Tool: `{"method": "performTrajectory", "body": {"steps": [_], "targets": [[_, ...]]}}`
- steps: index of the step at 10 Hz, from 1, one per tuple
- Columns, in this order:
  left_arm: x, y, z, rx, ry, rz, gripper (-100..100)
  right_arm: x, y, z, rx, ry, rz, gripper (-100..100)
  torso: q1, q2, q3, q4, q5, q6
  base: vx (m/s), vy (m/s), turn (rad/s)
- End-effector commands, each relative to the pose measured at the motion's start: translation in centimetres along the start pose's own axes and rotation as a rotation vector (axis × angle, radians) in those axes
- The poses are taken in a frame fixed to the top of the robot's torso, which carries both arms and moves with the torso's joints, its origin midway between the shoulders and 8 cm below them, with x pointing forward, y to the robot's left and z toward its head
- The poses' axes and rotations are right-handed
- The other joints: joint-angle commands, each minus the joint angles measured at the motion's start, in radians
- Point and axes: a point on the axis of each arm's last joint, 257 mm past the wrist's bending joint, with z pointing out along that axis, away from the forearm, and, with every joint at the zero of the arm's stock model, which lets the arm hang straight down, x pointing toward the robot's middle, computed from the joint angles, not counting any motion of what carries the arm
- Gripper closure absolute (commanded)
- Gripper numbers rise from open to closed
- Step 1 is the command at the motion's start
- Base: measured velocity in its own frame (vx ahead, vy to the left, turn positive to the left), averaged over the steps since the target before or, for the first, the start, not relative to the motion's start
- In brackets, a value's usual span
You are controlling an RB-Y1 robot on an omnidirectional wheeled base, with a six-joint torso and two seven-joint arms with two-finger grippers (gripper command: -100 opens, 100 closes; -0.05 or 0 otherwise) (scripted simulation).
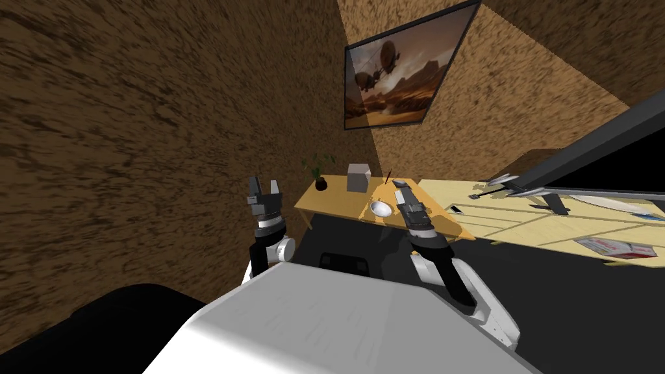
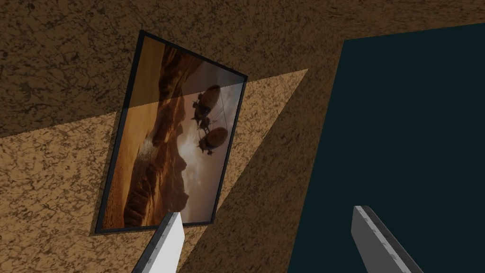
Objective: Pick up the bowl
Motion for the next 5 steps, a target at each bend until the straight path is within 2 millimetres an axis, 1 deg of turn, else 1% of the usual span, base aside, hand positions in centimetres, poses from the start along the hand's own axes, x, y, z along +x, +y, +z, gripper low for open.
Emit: {"method": "performTrajectory", "body": {"steps": [1, 2, 3, 4, 5], "targets": [[0.0, 0.0, 0.0, 0.0, 0.0, 0.0, 0, 0.9, -1.2, 0.0, 0.014, 0.069, -0.048, -100, 0.0, 0.0, 0.0, 0.0, 0.0, 0.0, -0.084, 0.055, 0.168], [0.0, 0.0, 0.0, 0.0, 0.0, 0.0, 0, 1.4, -2.3, -0.1, 0.028, 0.112, -0.071, -100, 0.0, -0.002, -0.001, 0.0, 0.0, -0.001, -0.117, 0.079, 0.319], [0.0, 0.0, 0.0, 0.0, 0.0, 0.0, 0, 1.8, -2.4, -0.2, 0.028, 0.132, -0.094, -100, 0.001, -0.001, -0.001, 0.0, 0.0, -0.001, -0.094, 0.074, 0.127], [0.0, 0.0, 0.0, 0.0, 0.0, 0.0, 0, 2.4, -3.7, -0.4, 0.045, 0.185, -0.127, -100, 0.001, -0.001, -0.001, 0.0, 0.0, 0.0, -0.094, 0.087, 0.173], [0.0, 0.0, 0.0, 0.0, 0.0, 0.0, 0, 2.5, -3.7, -0.4, 0.045, 0.193, -0.138, -100, 0.001, -0.001, -0.001, 0.0, 0.0, 0.0, -0.072, 0.054, 0.094]]}}
